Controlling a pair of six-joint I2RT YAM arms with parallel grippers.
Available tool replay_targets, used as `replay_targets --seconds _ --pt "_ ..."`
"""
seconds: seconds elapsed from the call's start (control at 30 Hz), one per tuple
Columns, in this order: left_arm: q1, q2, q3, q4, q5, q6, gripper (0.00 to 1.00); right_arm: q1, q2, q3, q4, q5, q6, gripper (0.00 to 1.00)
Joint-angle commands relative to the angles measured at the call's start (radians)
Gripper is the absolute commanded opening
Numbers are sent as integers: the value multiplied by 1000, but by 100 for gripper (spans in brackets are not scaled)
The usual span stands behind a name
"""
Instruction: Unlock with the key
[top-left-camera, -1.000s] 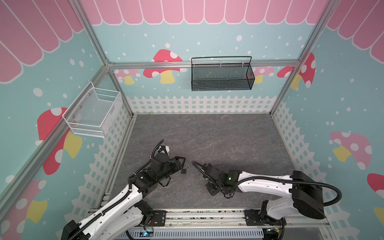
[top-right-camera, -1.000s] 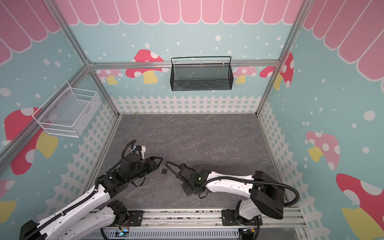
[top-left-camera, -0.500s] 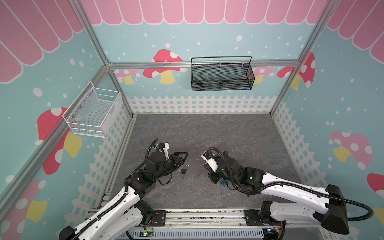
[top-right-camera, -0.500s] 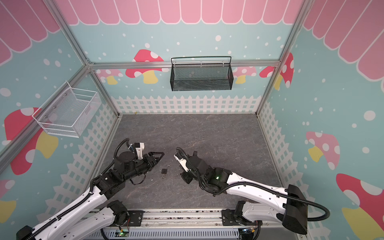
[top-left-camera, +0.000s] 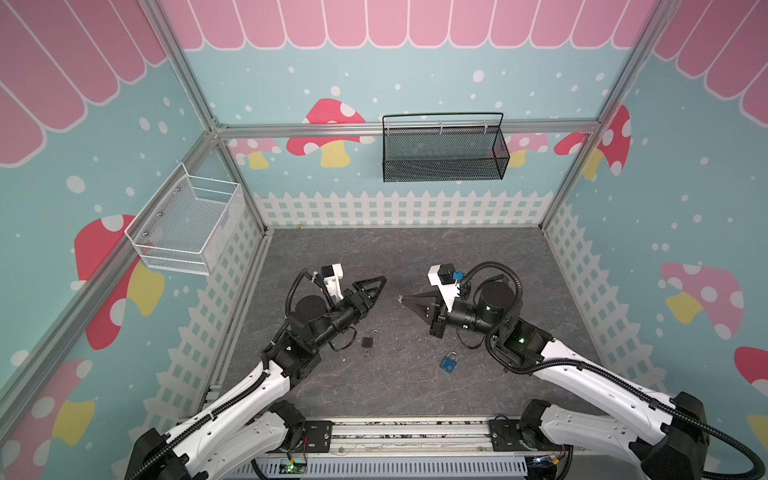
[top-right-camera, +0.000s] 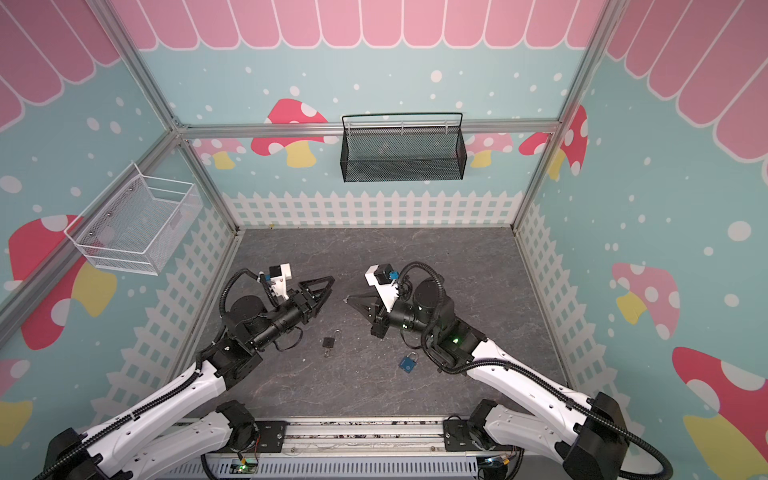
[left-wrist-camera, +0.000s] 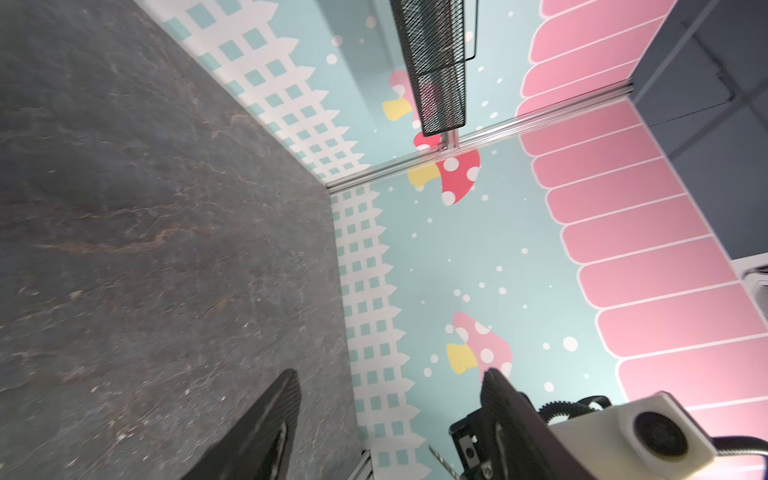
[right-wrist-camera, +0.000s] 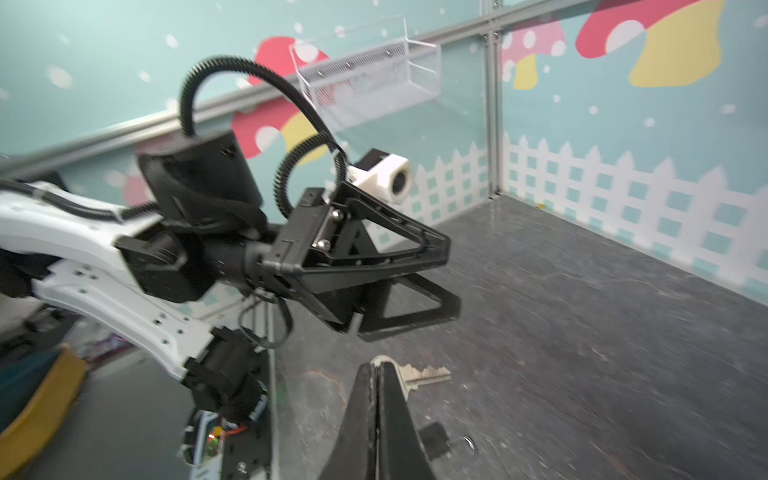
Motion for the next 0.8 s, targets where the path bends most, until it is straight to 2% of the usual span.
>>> replay_targets --seconds 0.0,0.1,0.2,0.27,0.4,0.5,0.63,0.77 --pt "-6 12 -22 172 -40 -92 71 -22 27 -8 226 -148 170 0" --pt "-14 27 -31 249 -58 -138 72 -24 67 1 301 -170 234 0" --pt "-25 32 -37 310 -71 -139 71 -37 87 -7 346 -133 308 0" --pt "-29 28 -37 321 -85 -122 71 -48 94 -24 399 -108 382 0" --pt "-37 17 -31 287 -117 -92 70 -51 141 -26 511 -142 466 0" --pt "-40 22 -32 259 -133 -148 70 -51 158 -18 513 -136 434 0" --pt "-43 49 -50 347 -128 -265 69 -52 171 -9 512 -134 323 0" --pt "-42 60 -25 329 -95 -308 68 -52 196 11 512 -167 233 0"
